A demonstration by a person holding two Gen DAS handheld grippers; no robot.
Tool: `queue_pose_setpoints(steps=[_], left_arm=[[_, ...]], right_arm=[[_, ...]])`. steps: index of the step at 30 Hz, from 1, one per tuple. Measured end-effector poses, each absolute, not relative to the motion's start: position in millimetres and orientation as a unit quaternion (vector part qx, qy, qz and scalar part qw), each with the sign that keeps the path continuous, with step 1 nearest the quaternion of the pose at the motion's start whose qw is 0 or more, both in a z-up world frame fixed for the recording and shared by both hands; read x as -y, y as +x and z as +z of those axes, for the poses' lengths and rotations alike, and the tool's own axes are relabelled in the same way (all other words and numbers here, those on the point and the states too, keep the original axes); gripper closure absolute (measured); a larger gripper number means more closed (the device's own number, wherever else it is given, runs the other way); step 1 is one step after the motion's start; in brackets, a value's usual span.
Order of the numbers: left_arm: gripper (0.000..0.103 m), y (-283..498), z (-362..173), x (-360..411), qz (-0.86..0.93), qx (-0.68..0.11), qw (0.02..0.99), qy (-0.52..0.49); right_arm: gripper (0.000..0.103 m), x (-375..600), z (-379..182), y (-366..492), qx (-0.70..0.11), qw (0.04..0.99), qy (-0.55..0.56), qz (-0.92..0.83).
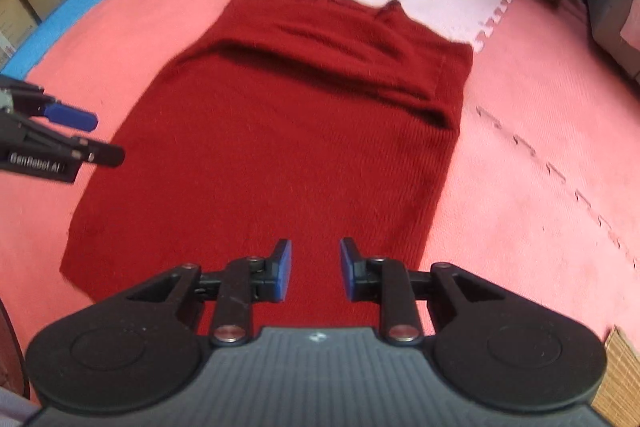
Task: Fold clothes
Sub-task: 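Move both open grippers down toward the sweater hem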
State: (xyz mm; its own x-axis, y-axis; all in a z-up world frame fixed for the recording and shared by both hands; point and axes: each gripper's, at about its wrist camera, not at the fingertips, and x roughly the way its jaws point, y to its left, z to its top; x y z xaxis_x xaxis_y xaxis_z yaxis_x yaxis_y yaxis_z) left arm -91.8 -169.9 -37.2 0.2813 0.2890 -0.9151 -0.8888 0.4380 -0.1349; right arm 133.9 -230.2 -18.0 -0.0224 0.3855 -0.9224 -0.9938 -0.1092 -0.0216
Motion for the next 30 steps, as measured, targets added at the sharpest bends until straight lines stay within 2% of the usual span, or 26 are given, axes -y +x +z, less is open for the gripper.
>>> queue_pose_setpoints(steps=[10, 17, 25, 30], left_arm=[[0.044, -74.4, -59.0, 168.3, 0.385, -0.440, 0.737, -0.339], [0.044, -110.5, -68.1, 174.3, 0.395, -0.456, 0.710, -0.362], [0.044, -156.6, -100.1, 178.1, 0.418, -0.460, 0.678, -0.392], [0.044, -164.0, -117.0, 180.5, 0.414, -0.481, 0.667, -0.389]], right_arm=[[0.077, 254.4, -17.3, 135.9, -0.336, 0.558, -0.458, 0.606], [0.076, 246.2, -8.4, 137.0, -0.377, 0.575, -0.414, 0.596], [0.072, 239.2, -67.7, 132.7, -0.435, 0.586, -0.403, 0.552], [0.071, 246.5, -83.9, 112.7, -0.416, 0.581, -0.437, 0.547]])
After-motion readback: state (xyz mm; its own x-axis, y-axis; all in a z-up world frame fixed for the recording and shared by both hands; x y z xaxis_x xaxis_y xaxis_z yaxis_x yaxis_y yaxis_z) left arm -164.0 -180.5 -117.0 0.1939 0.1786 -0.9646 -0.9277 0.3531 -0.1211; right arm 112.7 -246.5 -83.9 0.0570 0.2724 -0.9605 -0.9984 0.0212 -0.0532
